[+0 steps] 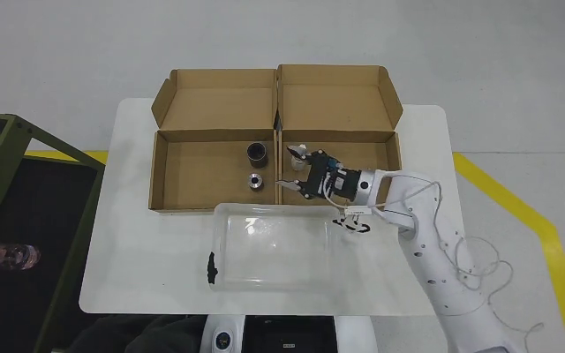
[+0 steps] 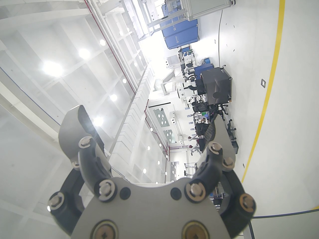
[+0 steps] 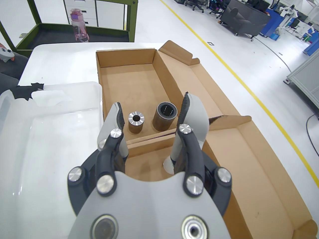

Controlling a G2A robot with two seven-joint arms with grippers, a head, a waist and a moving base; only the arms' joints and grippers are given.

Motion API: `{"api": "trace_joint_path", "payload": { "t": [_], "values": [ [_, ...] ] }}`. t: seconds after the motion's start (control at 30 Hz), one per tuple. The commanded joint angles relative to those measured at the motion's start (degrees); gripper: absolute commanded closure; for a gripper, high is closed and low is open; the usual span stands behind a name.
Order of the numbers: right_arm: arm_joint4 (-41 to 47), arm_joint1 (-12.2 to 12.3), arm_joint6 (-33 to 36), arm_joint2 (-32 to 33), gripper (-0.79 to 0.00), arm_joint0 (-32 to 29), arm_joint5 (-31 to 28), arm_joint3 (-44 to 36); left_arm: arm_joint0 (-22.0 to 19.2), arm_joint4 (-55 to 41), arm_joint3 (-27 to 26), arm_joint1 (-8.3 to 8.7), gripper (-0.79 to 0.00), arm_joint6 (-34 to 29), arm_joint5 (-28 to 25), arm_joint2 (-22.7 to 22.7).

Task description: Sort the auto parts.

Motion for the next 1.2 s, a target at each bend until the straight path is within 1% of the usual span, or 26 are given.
{"api": "trace_joint_path", "payload": {
  "t": [0.0,0.07,0.1,0.2,0.27,0.37,0.4,0.47,0.5,0.6,0.73,0.87,0.97,1.17],
  "values": [
    [-1.1,0.4,-0.8,1.5,-0.514,-1.9,0.3,-1.5,0.0,0.0,0.0,0.0,-0.785,0.0,0.0,0.0],
    [-2.4,0.9,-1.6,3.1,-0.545,-4.1,0.6,-2.9,0.0,0.0,0.0,0.0,-0.785,0.0,0.0,0.0],
    [-2.9,1.1,-2.1,3.9,-0.548,-5.3,0.9,-3.5,0.0,0.0,0.0,0.0,-0.785,0.0,0.0,0.0],
    [-5.0,1.8,-3.2,6.3,-0.603,-9.2,2.1,-5.9,0.0,0.0,0.0,0.0,-0.785,0.0,0.0,0.0],
    [-5.8,2.1,-4.2,7.7,-0.61,-12.0,3.4,-7.3,0.0,0.0,0.0,0.0,-0.785,0.0,0.0,0.0],
    [-7.7,2.7,-5.6,10.1,-0.646,-16.6,5.7,-9.8,0.0,0.0,0.0,0.0,-0.785,0.0,0.0,0.0],
    [-8.1,2.8,-5.9,10.6,-0.668,-17.5,6.3,-10.3,0.0,0.0,0.0,0.0,-0.785,0.0,0.0,0.0],
    [-9.0,3.1,-6.9,12.4,-0.763,-20.0,7.7,-11.5,0.0,0.0,0.0,0.0,-0.785,0.0,0.0,0.0],
    [-9.5,3.3,-7.3,13.2,-0.785,-21.2,8.5,-12.2,0.0,0.0,0.0,0.0,-0.785,0.0,0.0,0.0],
    [-10.3,3.6,-8.3,15.6,-0.785,-24.2,11.0,-13.3,0.0,0.0,0.0,0.0,-0.785,0.0,0.0,0.0],
    [-10.5,3.9,-9.5,19.2,-0.785,-28.6,15.9,-14.7,0.0,0.0,0.0,0.0,-0.785,0.0,0.0,0.0],
    [-10.4,4.1,-10.7,22.2,-0.785,-31.7,19.3,-15.4,0.0,0.0,0.0,0.0,-0.785,0.0,0.0,0.0],
    [-10.3,4.2,-11.1,24.4,-0.785,-33.4,21.2,-15.8,0.0,0.0,0.0,0.0,-0.785,0.0,0.0,0.0],
    [-10.3,4.6,-11.2,27.9,-0.785,-36.3,23.1,-17.3,0.0,0.0,0.0,0.0,-0.785,0.0,0.0,0.0]
  ]
}}
